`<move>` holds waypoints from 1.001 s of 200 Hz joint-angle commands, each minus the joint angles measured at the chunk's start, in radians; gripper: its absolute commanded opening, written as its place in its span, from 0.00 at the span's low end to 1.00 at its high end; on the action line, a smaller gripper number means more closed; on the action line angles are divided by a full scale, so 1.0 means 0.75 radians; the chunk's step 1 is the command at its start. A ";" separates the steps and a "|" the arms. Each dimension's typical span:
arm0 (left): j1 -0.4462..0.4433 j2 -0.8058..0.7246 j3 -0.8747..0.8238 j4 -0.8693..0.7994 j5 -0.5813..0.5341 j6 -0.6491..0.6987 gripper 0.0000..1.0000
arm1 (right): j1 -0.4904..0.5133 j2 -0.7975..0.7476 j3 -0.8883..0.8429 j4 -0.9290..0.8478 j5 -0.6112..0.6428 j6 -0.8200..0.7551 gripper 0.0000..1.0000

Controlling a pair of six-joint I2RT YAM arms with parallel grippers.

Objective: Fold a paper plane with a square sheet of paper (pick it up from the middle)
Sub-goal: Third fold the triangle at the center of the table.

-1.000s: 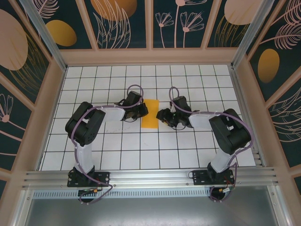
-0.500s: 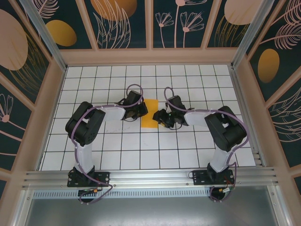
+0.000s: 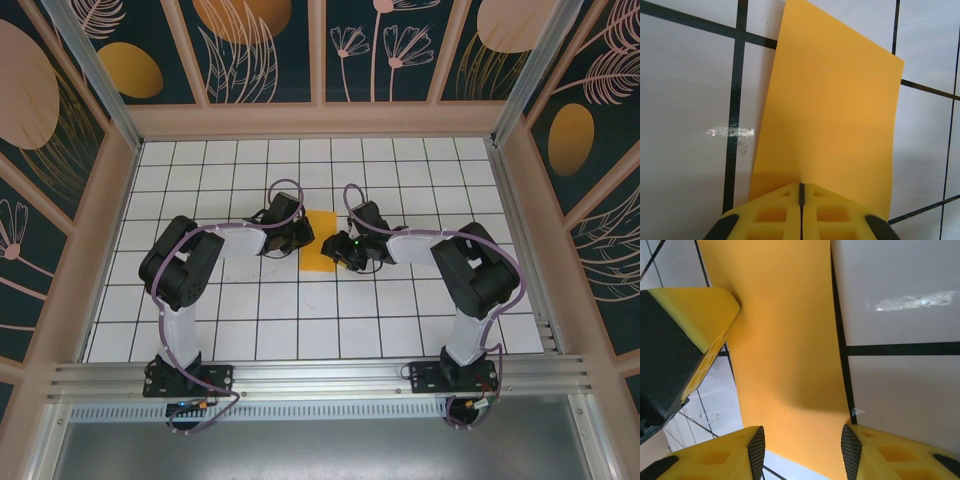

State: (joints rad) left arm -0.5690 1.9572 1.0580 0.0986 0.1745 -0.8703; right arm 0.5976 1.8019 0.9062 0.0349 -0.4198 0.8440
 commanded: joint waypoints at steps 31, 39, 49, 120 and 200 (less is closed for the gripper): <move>0.000 0.028 -0.040 -0.052 -0.006 -0.019 0.08 | -0.039 0.052 0.133 -0.104 0.200 -0.070 0.46; 0.001 0.027 -0.041 -0.052 -0.006 -0.019 0.08 | -0.044 0.067 0.142 -0.099 0.199 -0.077 0.46; 0.001 0.027 -0.041 -0.050 -0.006 -0.018 0.08 | -0.046 0.089 0.157 -0.098 0.187 -0.088 0.46; 0.000 0.031 -0.048 -0.041 -0.006 -0.030 0.08 | -0.040 0.093 0.121 -0.045 0.005 -0.123 0.42; 0.000 0.037 -0.058 -0.034 -0.012 -0.046 0.08 | -0.023 0.010 0.048 -0.069 -0.083 -0.145 0.40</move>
State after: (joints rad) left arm -0.5686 1.9568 1.0462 0.1223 0.1753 -0.8898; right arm 0.5713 1.8584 0.9836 -0.0006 -0.4232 0.7414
